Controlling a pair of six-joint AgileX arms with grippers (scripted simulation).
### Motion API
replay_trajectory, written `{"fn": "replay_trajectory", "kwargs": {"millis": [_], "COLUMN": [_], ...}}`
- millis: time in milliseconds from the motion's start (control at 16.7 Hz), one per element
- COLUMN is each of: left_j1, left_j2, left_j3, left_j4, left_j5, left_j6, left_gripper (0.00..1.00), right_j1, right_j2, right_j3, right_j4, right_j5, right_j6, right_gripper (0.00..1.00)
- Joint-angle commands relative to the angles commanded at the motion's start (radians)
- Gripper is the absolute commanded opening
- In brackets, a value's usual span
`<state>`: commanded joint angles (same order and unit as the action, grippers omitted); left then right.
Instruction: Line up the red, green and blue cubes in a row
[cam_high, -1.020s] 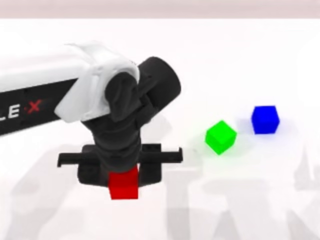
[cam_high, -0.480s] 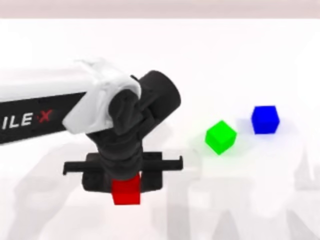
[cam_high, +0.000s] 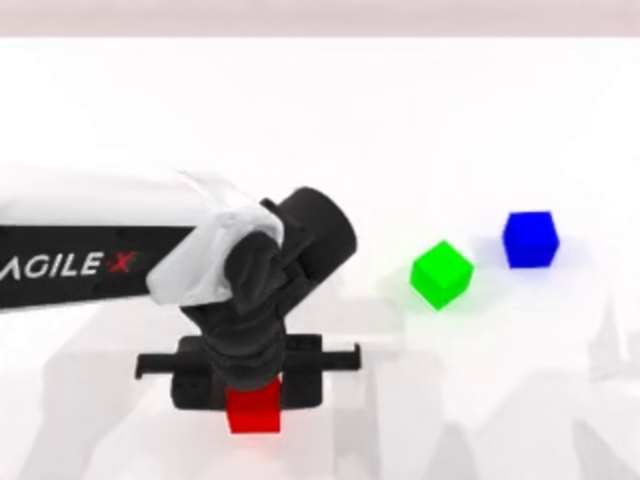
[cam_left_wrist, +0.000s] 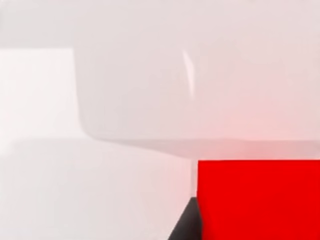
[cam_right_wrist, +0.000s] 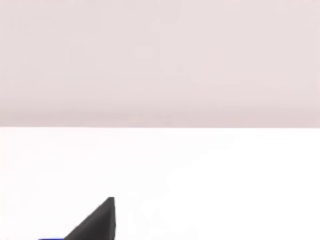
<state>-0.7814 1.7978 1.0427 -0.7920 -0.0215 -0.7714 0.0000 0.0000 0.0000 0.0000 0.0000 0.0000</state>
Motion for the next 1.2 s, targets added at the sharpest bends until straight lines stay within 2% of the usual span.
{"fn": "replay_trajectory", "kwargs": {"millis": [60,840,1200], "left_j1": [0.0,0.0,0.0], "left_j2": [0.0,0.0,0.0], "left_j3": [0.0,0.0,0.0], "left_j4": [0.0,0.0,0.0], "left_j5": [0.0,0.0,0.0], "left_j6": [0.0,0.0,0.0], "left_gripper": [0.0,0.98,1.0], "right_j1": [0.0,0.0,0.0], "right_j2": [0.0,0.0,0.0], "right_j3": [0.0,0.0,0.0], "right_j4": [0.0,0.0,0.0], "right_j5": [0.0,0.0,0.0], "right_j6": [0.0,0.0,0.0], "right_gripper": [1.0,1.0,1.0]}}
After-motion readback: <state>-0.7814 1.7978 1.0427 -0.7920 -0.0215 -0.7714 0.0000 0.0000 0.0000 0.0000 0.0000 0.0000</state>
